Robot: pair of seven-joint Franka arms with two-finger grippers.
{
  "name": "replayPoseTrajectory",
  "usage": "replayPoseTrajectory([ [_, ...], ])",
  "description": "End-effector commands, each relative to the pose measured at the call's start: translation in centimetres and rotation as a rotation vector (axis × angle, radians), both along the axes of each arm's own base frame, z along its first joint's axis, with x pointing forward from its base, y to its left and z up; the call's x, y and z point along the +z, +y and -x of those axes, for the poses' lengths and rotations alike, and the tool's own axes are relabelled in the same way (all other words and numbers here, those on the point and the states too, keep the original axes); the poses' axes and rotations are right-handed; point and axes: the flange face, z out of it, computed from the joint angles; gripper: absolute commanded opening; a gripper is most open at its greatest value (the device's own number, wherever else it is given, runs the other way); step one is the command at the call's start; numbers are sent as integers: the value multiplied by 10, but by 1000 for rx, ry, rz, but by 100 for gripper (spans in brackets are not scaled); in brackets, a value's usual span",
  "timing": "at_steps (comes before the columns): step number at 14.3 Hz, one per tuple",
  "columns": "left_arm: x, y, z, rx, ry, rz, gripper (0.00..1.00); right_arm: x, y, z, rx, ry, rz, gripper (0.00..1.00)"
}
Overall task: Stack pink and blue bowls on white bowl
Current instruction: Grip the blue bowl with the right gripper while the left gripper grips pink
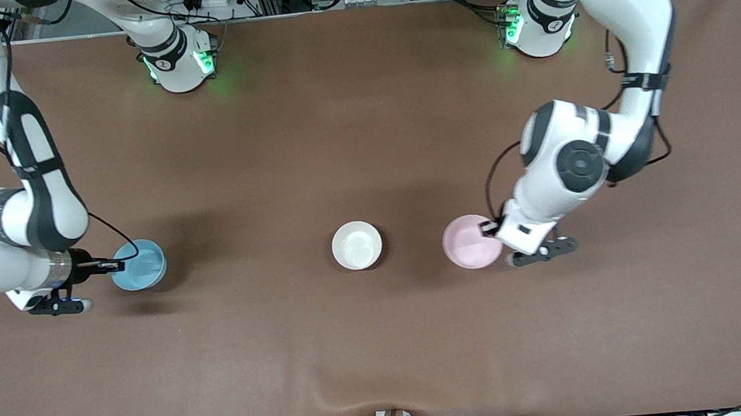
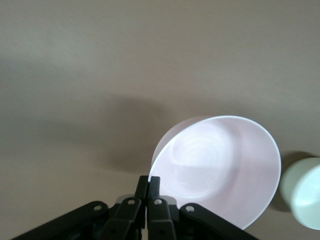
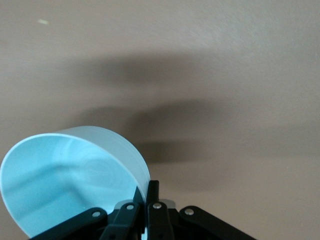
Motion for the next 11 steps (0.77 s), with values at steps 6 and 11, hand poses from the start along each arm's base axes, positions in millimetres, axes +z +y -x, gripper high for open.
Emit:
replayPoseTrajectory([
  [6, -10, -139, 16, 135, 41, 65, 0, 109, 105, 1, -64, 19, -112, 0],
  [11, -40, -180, 28, 119, -8, 107, 0, 113, 209, 10, -194, 79, -121, 0],
])
